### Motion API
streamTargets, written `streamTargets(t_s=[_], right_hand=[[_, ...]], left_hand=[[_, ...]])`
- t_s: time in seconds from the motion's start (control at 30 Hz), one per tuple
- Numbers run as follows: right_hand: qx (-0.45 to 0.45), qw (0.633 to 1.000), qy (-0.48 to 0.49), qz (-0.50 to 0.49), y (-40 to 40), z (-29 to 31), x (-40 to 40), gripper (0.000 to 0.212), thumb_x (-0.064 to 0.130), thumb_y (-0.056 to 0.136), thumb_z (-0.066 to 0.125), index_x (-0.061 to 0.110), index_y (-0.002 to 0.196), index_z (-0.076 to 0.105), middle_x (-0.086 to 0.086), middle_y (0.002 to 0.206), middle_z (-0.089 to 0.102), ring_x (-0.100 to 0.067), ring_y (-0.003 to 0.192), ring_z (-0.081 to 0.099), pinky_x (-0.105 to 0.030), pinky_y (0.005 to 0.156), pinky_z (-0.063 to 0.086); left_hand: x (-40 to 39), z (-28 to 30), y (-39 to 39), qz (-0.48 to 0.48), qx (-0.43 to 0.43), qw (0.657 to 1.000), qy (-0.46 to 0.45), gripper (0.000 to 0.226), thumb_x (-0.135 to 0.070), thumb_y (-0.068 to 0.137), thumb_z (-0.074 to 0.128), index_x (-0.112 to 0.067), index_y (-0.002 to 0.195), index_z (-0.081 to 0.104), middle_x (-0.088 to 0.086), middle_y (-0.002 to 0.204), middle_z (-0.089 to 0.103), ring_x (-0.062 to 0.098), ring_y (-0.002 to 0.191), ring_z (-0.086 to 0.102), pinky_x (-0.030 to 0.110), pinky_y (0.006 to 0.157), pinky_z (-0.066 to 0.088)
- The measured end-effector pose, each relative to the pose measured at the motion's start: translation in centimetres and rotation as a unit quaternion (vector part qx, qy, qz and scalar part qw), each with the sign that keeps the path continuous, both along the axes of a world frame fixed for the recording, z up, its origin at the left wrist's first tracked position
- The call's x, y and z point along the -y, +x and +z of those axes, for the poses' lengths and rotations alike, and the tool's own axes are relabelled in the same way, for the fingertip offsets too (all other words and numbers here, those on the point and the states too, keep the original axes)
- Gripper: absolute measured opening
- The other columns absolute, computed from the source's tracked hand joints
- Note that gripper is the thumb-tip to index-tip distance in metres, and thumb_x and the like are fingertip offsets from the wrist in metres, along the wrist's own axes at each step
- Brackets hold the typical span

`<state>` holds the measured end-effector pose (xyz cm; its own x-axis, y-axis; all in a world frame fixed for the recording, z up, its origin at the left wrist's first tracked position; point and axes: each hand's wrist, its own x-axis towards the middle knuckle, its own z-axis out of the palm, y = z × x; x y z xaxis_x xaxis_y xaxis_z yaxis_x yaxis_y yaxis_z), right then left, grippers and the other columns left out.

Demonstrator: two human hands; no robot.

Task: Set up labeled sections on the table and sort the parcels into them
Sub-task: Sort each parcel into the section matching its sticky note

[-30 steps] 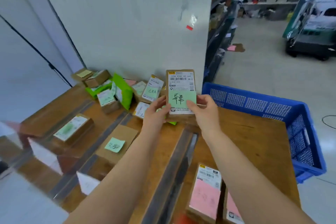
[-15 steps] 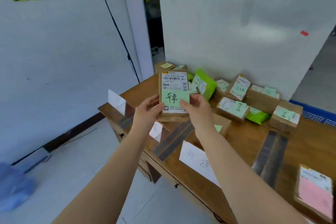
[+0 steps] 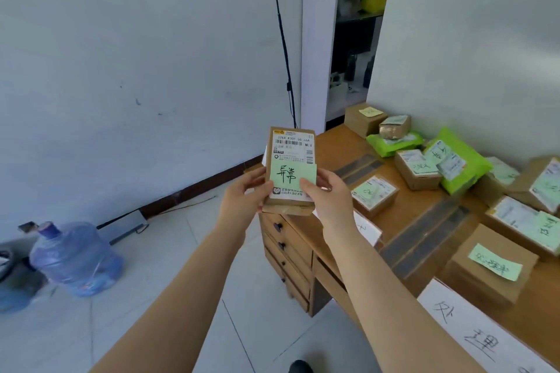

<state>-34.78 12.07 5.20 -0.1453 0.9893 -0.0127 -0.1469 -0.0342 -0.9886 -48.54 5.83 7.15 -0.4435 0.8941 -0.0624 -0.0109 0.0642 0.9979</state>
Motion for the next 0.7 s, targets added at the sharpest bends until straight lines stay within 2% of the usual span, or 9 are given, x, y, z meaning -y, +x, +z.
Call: streamTargets(t_s=[0.13,0.33,0.47,0.57,0.63,0.7], right_hand=[[0.007,1.0,-0.007,0.004,-4.5,-0.9,-4.7,0.026,0.02,0.082,0.07,0.028,0.103,0.056,0.015,0.09,0.067,-0.001,0.076,0.067,-0.013,0.053,0.052],[0.01,1.0,-0.013,-0.01,-9.2,-1.1,-12.8,0.024,0.016,0.082,0.069,0.026,0.1,0.056,0.013,0.089,0.065,-0.003,0.08,0.065,-0.01,0.052,0.05],[0.033,0.998,-0.025,-0.043,-10.5,-1.3,-17.6,0.024,0.019,0.082,0.07,0.029,0.097,0.054,0.014,0.09,0.065,-0.005,0.08,0.066,-0.017,0.058,0.056],[0.058,0.995,-0.024,-0.082,-11.2,-1.7,-21.0,0.025,0.02,0.082,0.07,0.027,0.1,0.054,0.018,0.086,0.062,0.001,0.071,0.064,-0.01,0.05,0.05],[0.065,0.991,-0.03,-0.113,-11.7,-2.2,-23.3,0.026,0.019,0.082,0.07,0.025,0.101,0.053,0.017,0.088,0.061,0.001,0.072,0.063,-0.008,0.048,0.047],[0.074,0.986,-0.041,-0.143,-12.2,-2.8,-25.8,0.026,0.019,0.083,0.069,0.024,0.102,0.053,0.014,0.091,0.062,0.0,0.077,0.063,-0.008,0.048,0.048]], left_hand=[[-4.7,-0.5,-4.6,0.002,-0.014,1.0,-0.016,0.033,-0.017,0.087,0.06,-0.022,0.12,0.059,-0.001,0.111,0.067,0.015,0.095,0.066,0.028,0.071,0.055],[-13.5,-0.4,-9.4,-0.014,-0.028,0.999,-0.044,0.03,-0.018,0.088,0.059,-0.023,0.118,0.059,-0.002,0.107,0.068,0.012,0.087,0.066,0.028,0.07,0.055],[-19.3,-0.2,-10.9,-0.052,-0.04,0.996,-0.055,0.03,-0.018,0.089,0.059,-0.022,0.118,0.058,-0.002,0.105,0.069,0.013,0.09,0.066,0.031,0.074,0.057],[-23.7,-0.6,-11.8,-0.093,-0.042,0.993,-0.063,0.028,-0.017,0.089,0.058,-0.023,0.116,0.058,0.001,0.107,0.069,0.017,0.096,0.065,0.036,0.082,0.057],[-26.9,-1.2,-12.6,-0.126,-0.046,0.989,-0.068,0.025,-0.018,0.089,0.059,-0.025,0.113,0.059,-0.001,0.104,0.069,0.016,0.095,0.065,0.035,0.081,0.056],[-30.4,-1.8,-13.4,-0.164,-0.051,0.983,-0.071,0.03,-0.017,0.089,0.058,-0.023,0.118,0.058,-0.003,0.103,0.069,0.013,0.093,0.065,0.031,0.078,0.056]])
